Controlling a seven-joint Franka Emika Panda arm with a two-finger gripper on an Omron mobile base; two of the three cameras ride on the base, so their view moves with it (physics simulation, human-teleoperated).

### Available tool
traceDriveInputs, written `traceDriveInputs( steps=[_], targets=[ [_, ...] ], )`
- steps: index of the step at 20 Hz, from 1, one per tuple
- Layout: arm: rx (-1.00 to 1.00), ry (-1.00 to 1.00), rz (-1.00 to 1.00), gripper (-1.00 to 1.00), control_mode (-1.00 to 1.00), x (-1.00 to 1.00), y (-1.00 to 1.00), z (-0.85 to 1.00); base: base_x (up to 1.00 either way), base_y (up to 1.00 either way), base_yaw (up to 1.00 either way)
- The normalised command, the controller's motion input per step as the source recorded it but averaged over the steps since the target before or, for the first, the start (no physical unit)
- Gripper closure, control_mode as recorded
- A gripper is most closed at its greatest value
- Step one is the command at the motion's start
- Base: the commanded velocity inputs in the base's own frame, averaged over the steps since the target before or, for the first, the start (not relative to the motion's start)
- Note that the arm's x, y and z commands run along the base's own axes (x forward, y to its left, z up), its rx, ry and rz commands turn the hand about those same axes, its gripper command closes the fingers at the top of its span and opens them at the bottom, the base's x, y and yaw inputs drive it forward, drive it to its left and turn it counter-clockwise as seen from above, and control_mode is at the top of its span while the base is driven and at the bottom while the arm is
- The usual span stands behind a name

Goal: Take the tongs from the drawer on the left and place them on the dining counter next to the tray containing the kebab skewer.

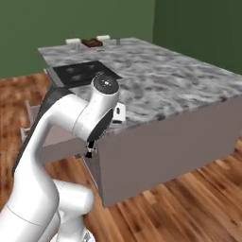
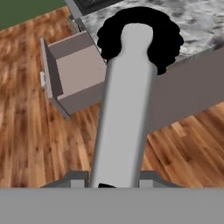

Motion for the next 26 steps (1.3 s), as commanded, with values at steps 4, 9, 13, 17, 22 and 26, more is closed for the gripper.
traceDriveInputs(
  steps=[4,9,13,17,22,26],
  targets=[
    [0.0,0.0,0.0,1.0,1.0,0.0,0.0,0.0,-0.35,-0.5,0.39],
    [0.0,0.0,0.0,1.0,1.0,0.0,0.0,0.0,-0.46,0.85,0.23],
    [0.0,0.0,0.0,1.0,1.0,0.0,0.0,0.0,-0.71,1.0,0.45],
    [0.0,0.0,0.0,1.0,1.0,0.0,0.0,0.0,-0.64,0.94,0.71],
    [0.0,0.0,0.0,1.0,1.0,0.0,0.0,0.0,-0.02,0.97,0.6],
    [0.0,0.0,0.0,1.0,1.0,0.0,0.0,0.0,1.0,0.89,0.19]
  ],
)
